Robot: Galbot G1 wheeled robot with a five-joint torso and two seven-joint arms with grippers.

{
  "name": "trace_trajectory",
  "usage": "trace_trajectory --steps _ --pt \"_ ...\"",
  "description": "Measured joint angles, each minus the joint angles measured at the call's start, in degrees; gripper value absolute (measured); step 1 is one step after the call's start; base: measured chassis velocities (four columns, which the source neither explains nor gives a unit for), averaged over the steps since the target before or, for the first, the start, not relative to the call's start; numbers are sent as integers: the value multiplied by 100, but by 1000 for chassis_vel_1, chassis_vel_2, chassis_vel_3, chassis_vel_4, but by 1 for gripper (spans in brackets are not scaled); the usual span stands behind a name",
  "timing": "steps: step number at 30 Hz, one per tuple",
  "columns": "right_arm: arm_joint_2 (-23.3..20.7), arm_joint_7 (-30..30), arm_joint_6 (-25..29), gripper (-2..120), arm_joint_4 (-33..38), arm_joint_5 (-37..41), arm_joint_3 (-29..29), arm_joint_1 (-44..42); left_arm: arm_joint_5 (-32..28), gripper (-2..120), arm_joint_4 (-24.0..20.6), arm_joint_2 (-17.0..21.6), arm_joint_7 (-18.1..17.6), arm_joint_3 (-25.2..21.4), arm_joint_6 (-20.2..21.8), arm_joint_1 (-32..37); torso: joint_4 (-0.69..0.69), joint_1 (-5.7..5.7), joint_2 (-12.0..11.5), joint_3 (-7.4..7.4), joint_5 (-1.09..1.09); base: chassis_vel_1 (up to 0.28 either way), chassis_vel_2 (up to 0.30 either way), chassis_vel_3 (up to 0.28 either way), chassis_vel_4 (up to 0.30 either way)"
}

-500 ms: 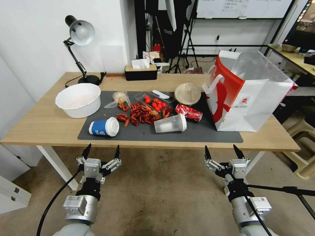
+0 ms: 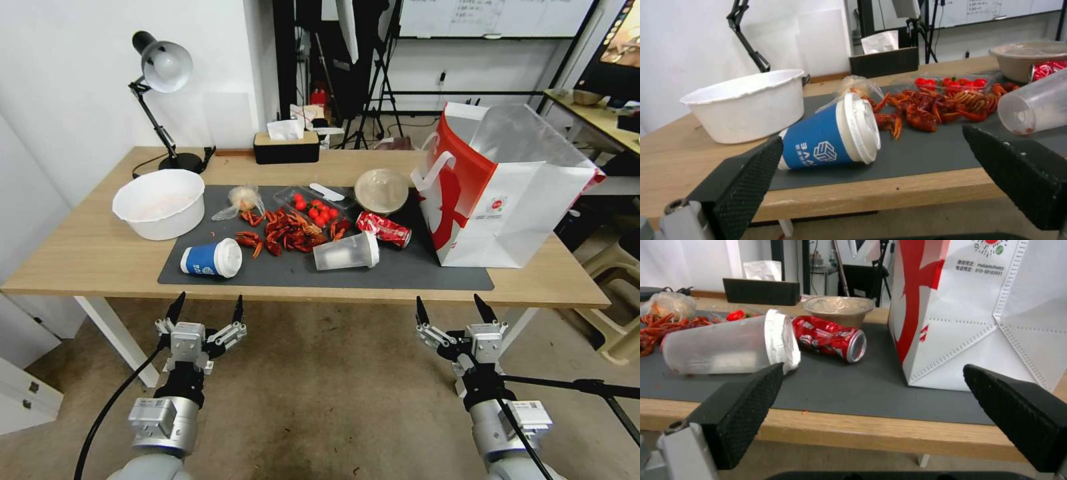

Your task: Pick up the trash from the table and place it into the takeout bag.

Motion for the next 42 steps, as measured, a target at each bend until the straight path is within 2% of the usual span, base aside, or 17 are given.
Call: trace_trajectory --steps 18,21,23,26,30,32,38,42 --pt "0 0 -2 100 0 1 0 0 0 100 0 0 0 0 0 0 0 0 0 0 0 0 0 0 0" --pt "-44 46 -179 100 55 154 53 60 -45 100 -9 -22 0 3 65 -34 -1 0 0 0 2 0 0 0 0" --pt "-87 99 -337 100 127 283 118 118 -127 100 -47 -75 -5 14 195 -98 0 0 0 0 0 0 0 0 0" --pt "-274 339 -1065 100 443 891 390 378 -604 100 -321 -386 -20 120 919 -486 0 0 0 0 1 0 0 0 0" --pt "-461 533 -1423 100 570 1423 490 528 -892 100 -455 -489 -26 109 1171 -659 -2 2 0 1 3 0 0 0 0" --pt "-497 560 -1431 100 572 1512 487 555 -903 100 -460 -479 -25 94 1171 -661 2 2 0 0 -1 0 0 0 0" --pt "-615 658 -1252 100 448 1732 348 648 -909 100 -424 -413 -27 59 1046 -635 0 2 0 0 0 0 0 0 0" --pt "-692 935 -1077 100 320 1916 65 781 -909 100 -400 -398 -16 56 1011 -632 0 1 0 0 0 0 0 0 0"
